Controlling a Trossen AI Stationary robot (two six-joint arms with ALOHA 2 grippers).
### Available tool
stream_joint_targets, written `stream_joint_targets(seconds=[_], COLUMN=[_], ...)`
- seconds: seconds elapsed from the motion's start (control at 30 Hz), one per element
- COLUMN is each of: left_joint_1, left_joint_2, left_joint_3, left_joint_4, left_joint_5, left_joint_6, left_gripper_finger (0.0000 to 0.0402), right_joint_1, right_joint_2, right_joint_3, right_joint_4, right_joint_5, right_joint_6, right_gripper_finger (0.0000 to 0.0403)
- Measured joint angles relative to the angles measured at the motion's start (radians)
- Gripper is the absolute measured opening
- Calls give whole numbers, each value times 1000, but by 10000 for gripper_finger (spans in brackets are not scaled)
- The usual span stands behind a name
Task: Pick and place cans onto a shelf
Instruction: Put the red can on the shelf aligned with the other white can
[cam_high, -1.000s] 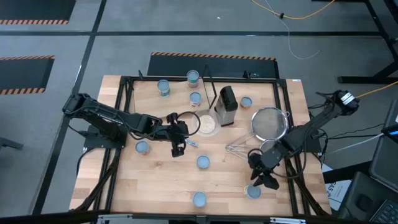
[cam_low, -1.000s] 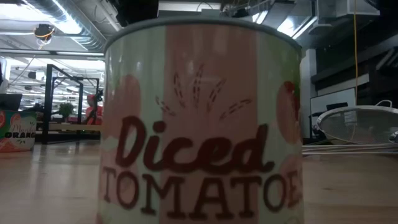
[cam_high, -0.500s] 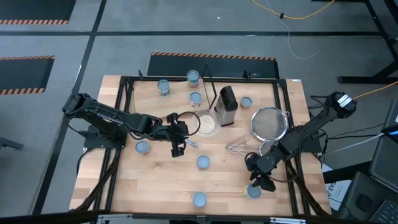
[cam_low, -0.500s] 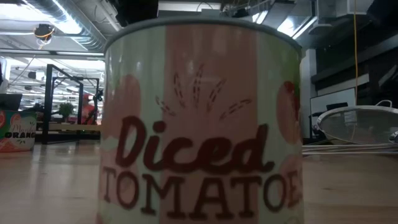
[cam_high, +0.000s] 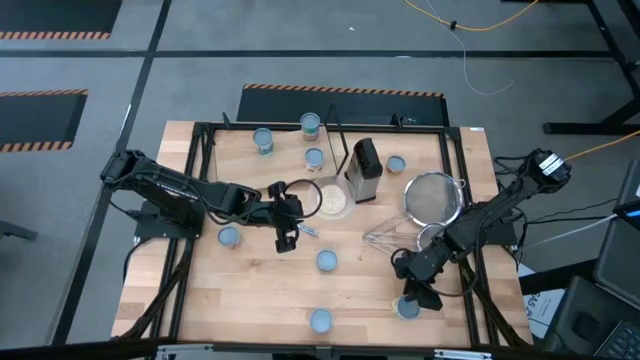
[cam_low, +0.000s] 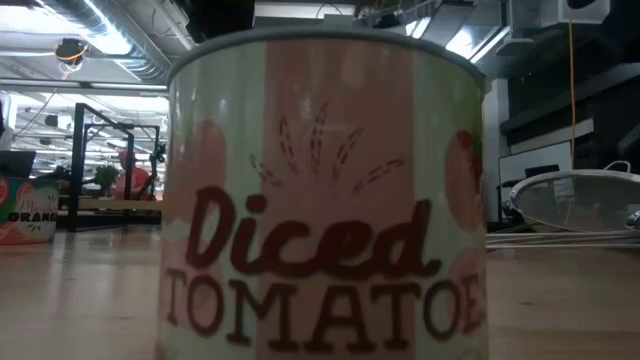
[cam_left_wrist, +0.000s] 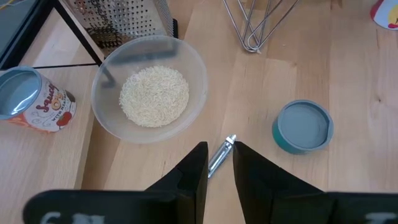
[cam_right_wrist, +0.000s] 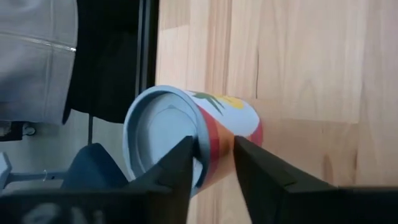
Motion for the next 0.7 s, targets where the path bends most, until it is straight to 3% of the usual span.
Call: stream_joint_targets(seconds=[0.27,0.43,0.7], left_joint_1=[0,-11,-73], left_joint_2=[-3,-61,-214], left_joint_3=[0,0,0], left_joint_4=[-1,-23,-145], left_joint_5=[1,0,-2], left_joint_6=[0,0,-1], left_gripper_finger=[69,69,69], right_joint_1=[0,-1,-75], right_joint_2=[2,4,4], right_joint_3=[7,100,396], right_joint_4=[-12,-126,-513], right_joint_5=[5,15,110], right_joint_6=[-5,-51,-214], right_gripper_finger=[15,13,13])
